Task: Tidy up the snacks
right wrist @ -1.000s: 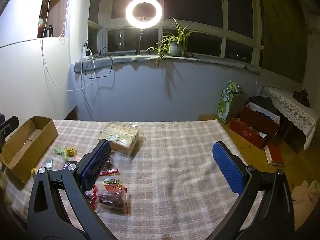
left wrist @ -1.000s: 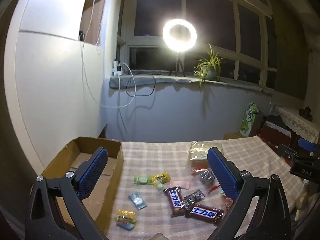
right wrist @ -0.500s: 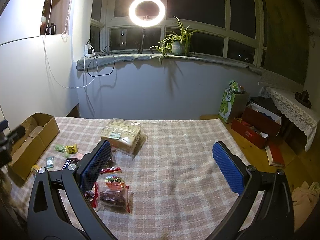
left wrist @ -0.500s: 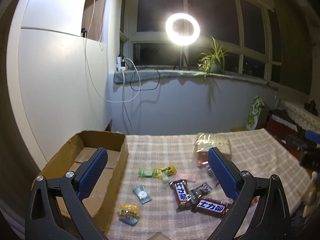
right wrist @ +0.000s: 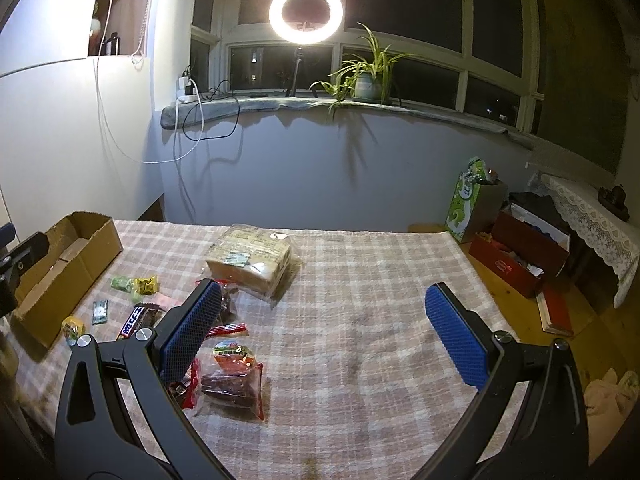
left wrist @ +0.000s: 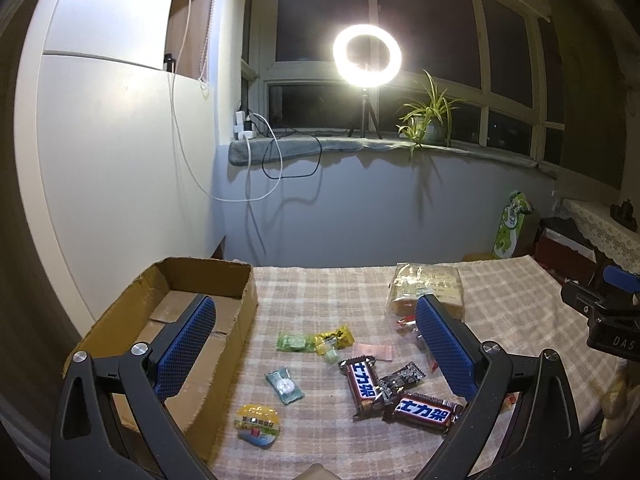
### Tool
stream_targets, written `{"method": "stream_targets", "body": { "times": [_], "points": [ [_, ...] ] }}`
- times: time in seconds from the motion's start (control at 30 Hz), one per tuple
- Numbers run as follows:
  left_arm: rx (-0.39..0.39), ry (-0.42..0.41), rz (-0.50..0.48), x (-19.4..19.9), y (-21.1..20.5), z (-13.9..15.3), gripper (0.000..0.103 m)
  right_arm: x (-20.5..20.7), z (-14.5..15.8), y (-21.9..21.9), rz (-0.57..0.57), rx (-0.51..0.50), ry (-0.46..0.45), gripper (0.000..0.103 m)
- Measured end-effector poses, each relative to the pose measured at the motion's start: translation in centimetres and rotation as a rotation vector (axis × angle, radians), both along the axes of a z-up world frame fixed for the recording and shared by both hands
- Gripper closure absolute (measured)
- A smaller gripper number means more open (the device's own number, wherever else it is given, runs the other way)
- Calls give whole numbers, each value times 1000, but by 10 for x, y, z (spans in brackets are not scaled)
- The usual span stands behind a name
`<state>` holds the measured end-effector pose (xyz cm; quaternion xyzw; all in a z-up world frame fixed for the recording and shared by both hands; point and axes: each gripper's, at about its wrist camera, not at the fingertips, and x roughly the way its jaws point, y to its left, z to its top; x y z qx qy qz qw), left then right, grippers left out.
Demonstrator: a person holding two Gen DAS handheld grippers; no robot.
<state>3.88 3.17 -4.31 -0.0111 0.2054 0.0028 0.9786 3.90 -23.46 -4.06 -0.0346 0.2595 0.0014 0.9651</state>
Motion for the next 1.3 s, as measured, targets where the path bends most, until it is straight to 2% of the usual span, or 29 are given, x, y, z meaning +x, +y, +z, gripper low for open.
{"method": "stream_targets", "body": {
  "times": [0.27,1.3],
  "points": [
    [-17,9,11,1,3,-1,3,4,-1,8,25,-2,6,0],
    [11,49,25,6,4,-13,3,8,-15,17,89,0,49,0]
  ]
}}
